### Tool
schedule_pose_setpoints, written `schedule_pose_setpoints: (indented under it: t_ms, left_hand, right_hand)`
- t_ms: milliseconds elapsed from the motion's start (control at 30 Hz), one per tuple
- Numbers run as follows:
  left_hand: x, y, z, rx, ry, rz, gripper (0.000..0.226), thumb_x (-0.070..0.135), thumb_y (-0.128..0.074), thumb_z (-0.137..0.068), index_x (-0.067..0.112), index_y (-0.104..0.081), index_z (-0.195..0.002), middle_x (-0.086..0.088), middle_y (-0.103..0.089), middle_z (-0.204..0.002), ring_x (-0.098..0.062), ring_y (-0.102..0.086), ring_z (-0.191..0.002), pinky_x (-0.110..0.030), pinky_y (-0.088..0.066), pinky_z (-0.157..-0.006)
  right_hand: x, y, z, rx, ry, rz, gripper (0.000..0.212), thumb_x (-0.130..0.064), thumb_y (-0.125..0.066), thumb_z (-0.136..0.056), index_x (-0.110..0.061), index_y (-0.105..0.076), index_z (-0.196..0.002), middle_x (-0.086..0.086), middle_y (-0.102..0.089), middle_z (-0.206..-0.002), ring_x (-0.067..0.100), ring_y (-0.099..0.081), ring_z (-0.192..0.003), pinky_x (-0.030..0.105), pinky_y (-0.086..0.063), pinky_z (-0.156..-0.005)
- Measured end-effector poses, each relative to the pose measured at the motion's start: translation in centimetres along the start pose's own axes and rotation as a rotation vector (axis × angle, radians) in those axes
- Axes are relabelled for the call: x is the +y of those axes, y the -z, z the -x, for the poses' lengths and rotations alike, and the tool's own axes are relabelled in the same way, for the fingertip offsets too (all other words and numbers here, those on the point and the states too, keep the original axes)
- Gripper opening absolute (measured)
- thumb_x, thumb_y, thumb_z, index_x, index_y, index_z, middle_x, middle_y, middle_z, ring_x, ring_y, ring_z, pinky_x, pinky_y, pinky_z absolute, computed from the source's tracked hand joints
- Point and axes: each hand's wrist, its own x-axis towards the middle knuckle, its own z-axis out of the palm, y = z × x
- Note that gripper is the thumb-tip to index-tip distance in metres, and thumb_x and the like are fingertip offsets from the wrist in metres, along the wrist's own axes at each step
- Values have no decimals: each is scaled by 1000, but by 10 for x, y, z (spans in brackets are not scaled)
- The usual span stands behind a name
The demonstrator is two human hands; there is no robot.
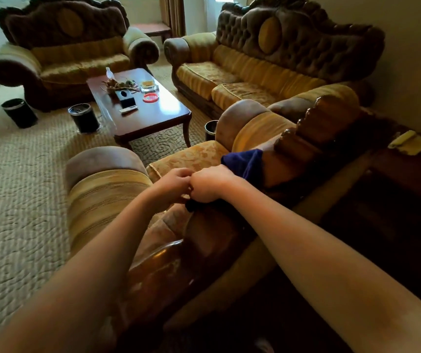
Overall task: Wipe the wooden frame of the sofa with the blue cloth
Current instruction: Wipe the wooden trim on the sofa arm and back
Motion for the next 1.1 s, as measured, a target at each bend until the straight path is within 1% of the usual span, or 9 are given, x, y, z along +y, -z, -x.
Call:
schedule_pose_setpoints:
  t_ms: [233, 333, 433, 567, 700, 767, 867, 967, 1100]
  left_hand:
    - [-36, 27, 22, -55, 28, 30, 24, 3, -49, -93, 16, -62, -110, -8, -62, -95, -17, -59, -81, -25, -50, -60]
    - [-54, 32, 32, -81, 70, -56, 20, 7, -50, -95, 22, -63, -98, -7, -60, -92, -15, -55, -81, -24, -45, -61]
    - [-72, 33, 43, -134, 108, -121, 19, 10, -48, -97, 20, -63, -96, -6, -59, -90, -13, -54, -78, -22, -42, -63]
    - [-94, 27, 53, -85, 109, -73, 23, 17, -44, -100, 12, -63, -111, -6, -64, -101, -16, -59, -95, -20, -46, -73]
    - [-107, 26, 58, -128, 78, 101, 24, 25, -42, -101, 15, -64, -103, -2, -69, -95, -8, -65, -88, -22, -50, -79]
    - [-108, 24, 62, -131, 46, 182, 24, 24, -41, -101, 14, -63, -102, 1, -69, -89, -3, -65, -82, -16, -49, -71]
    - [-102, 18, 66, -90, -18, 266, 23, 22, -43, -100, 12, -63, -106, 1, -70, -92, -4, -65, -86, -15, -50, -73]
    - [-88, 6, 62, 48, -94, 180, 16, 12, -47, -98, 7, -60, -106, -2, -65, -91, -4, -62, -80, -14, -50, -71]
    - [-63, -18, 50, 160, -202, -11, 21, 13, -45, -99, 0, -56, -112, -6, -61, -94, -9, -57, -82, -18, -47, -70]
  right_hand:
    - [-54, -33, 2, 209, -26, -36, 30, -26, -42, -97, -15, -64, -114, 6, -64, -116, 26, -61, -102, 31, -39, -69]
    - [-91, -75, 1, 202, -5, -80, 32, -26, -43, -97, -12, -61, -119, 11, -57, -126, 31, -52, -113, 36, -41, -90]
    - [-120, -107, 7, 203, 6, -334, 34, -22, -39, -100, -7, -55, -126, 13, -50, -133, 30, -43, -124, 39, -29, -107]
    - [-118, -109, 15, 243, 63, -418, 36, -25, -39, -100, -8, -60, -124, 15, -52, -133, 28, -39, -127, 37, -18, -112]
    - [-109, -117, 28, 281, 165, -425, 37, -24, -44, -98, -10, -55, -130, 12, -46, -140, 27, -31, -136, 38, -14, -116]
    - [-107, -124, 37, 346, 204, -366, 38, -22, -52, -94, -8, -55, -130, 15, -47, -139, 30, -33, -136, 41, -19, -116]
    - [-96, -125, 45, 583, 136, -186, 37, -22, -71, -77, -6, -66, -110, 16, -60, -123, 33, -49, -124, 44, -31, -110]
    - [-69, -112, 47, 753, 23, -10, 31, -27, -71, -72, -9, -71, -98, 13, -65, -117, 31, -54, -120, 42, -21, -111]
    - [-31, -77, 43, 715, -117, 79, 28, -42, -60, -80, -19, -72, -93, 4, -68, -110, 27, -53, -120, 51, -18, -109]
